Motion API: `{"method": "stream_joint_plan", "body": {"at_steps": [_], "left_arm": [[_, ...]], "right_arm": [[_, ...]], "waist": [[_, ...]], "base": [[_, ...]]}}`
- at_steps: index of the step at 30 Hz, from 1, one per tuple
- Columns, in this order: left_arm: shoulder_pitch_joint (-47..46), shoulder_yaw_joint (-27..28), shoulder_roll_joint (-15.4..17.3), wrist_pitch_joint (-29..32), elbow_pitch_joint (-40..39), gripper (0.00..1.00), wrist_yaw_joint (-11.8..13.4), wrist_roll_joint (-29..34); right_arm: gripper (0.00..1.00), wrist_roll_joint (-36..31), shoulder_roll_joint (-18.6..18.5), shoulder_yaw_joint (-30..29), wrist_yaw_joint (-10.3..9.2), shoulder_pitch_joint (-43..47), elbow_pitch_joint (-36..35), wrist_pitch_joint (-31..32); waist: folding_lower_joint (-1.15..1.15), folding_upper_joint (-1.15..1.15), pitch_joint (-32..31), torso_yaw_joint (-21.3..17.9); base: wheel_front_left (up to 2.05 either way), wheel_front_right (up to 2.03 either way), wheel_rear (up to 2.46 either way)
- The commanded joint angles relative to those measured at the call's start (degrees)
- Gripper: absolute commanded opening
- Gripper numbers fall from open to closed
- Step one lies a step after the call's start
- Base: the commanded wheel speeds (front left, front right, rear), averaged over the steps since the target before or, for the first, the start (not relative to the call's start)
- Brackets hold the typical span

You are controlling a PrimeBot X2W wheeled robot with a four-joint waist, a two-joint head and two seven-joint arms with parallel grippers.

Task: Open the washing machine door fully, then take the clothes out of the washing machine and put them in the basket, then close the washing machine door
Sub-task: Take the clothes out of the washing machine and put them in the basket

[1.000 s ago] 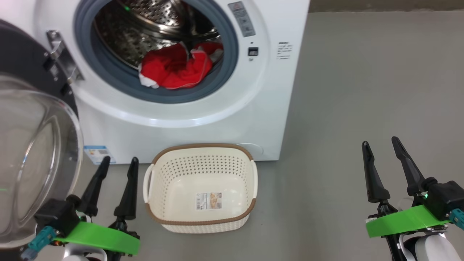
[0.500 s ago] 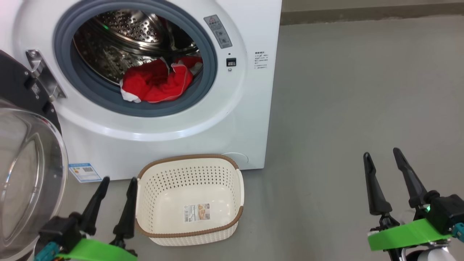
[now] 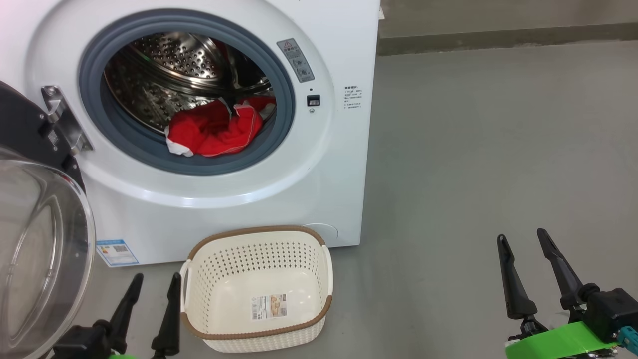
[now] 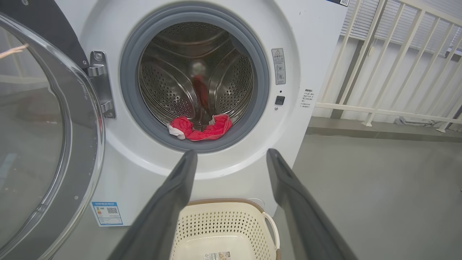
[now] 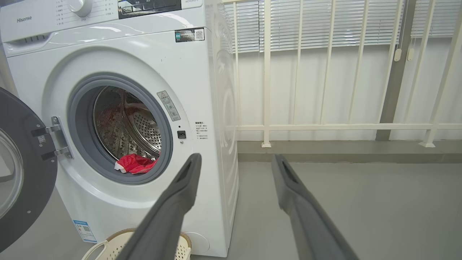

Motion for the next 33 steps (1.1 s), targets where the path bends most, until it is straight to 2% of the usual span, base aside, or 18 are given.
{"method": "stream_joint_plan", "body": {"at_steps": [1, 23, 25, 28, 33], "left_arm": [[-0.76, 1.93, 0.92, -0.68, -0.92, 1.00, -0.30, 0.34], [-0.45, 3.27, 1.26, -0.69, 1.06, 1.00, -0.30, 1.81], [-0.55, 4.08, 1.03, -0.69, 1.56, 1.00, 0.13, 2.28], [-1.01, 4.97, 0.69, -0.69, 2.92, 1.00, 2.08, 3.61], [-1.59, 5.57, 0.04, -0.69, 3.30, 1.00, 1.67, 4.04]], "right_arm": [[1.00, -0.96, -0.38, 1.14, 0.36, -0.80, -1.21, -0.37], [1.00, 0.77, -0.35, 1.20, 0.36, -0.65, 0.16, -0.37], [1.00, 0.79, -0.35, 1.23, 0.36, -0.74, 0.21, -0.37], [1.00, 0.83, -0.40, 1.28, 0.36, -0.78, 0.31, -0.37], [1.00, 0.93, -0.43, 1.27, 0.36, -0.80, 0.43, -0.37]], "waist": [[0.00, 0.00, -0.29, -0.15], [0.00, 0.00, -0.72, 0.13], [0.00, 0.00, -0.65, 0.17], [0.00, 0.00, -0.60, 0.13], [0.00, 0.00, -0.46, -0.02]], "base": [[0.00, 0.00, 0.00], [0.00, 0.00, 0.00], [0.04, -0.08, 0.04], [0.40, -0.40, 0.00], [1.00, -1.00, 0.00]]}}
